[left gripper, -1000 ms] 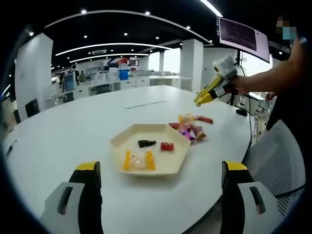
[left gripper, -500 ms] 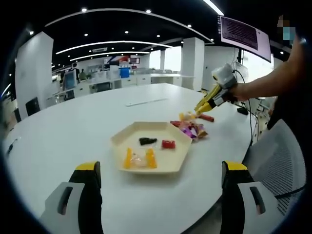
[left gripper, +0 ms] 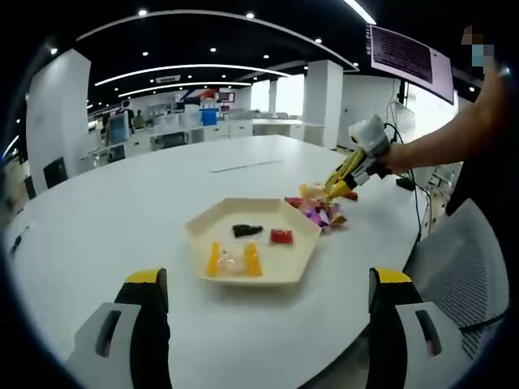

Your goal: Place the target food into the container with the food tongs after gripping and lifting it, then release it inside without dropping or visibly crushing the food.

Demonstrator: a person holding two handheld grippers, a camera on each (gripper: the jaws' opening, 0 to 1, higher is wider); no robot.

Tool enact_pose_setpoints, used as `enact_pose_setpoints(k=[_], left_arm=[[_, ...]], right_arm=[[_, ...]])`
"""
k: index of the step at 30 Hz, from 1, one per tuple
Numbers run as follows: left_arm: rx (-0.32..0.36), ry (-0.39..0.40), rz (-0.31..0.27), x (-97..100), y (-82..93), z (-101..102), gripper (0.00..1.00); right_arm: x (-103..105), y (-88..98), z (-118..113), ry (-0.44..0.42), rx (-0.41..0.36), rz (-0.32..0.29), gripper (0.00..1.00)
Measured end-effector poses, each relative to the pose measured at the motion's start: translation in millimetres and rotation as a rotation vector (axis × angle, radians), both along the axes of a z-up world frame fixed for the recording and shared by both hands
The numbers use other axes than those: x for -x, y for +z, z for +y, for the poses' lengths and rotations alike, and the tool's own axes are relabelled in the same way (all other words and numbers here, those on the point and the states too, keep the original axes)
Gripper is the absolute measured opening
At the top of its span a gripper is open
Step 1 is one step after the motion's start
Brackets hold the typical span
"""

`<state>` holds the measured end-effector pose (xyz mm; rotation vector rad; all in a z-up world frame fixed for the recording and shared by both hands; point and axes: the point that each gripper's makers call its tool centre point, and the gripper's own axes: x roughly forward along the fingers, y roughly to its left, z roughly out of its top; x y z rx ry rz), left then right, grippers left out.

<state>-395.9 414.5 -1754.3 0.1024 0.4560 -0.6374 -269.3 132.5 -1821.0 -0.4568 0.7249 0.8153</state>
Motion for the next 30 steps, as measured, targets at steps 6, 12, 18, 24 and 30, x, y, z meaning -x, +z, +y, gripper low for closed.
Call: enact_pose_setpoints(k=[6, 12, 18, 24, 30], left_arm=[[-0.005, 0.006, 0.006, -0.4, -1.4, 1.8, 1.00], [-0.005, 0.013, 0.007, -0.7, -1.4, 2.9, 1.00], [-0.001, 0.013, 0.008, -1.1, -1.4, 2.8, 1.00], [0.000, 0.017, 0.011, -1.3, -1.5, 3.2, 1.00], [0.001, 0.019, 0.009, -1.7, -1.3, 3.6, 1.00]], right_arm=[[-3.4, -2.0, -5.8, -0.003, 0.013, 0.002, 0.28], [0.3, -5.2, 2.0, 0.030, 0.014, 0.013, 0.29], [-1.6, -10.4, 4.8, 0.055, 0.038, 0.008, 0.29], [-1.8, -14.4, 3.2, 0.034, 0.012, 0.047, 0.26], [-1.2, -13.1, 3.7, 0.007, 0.029, 0.049, 0.22]])
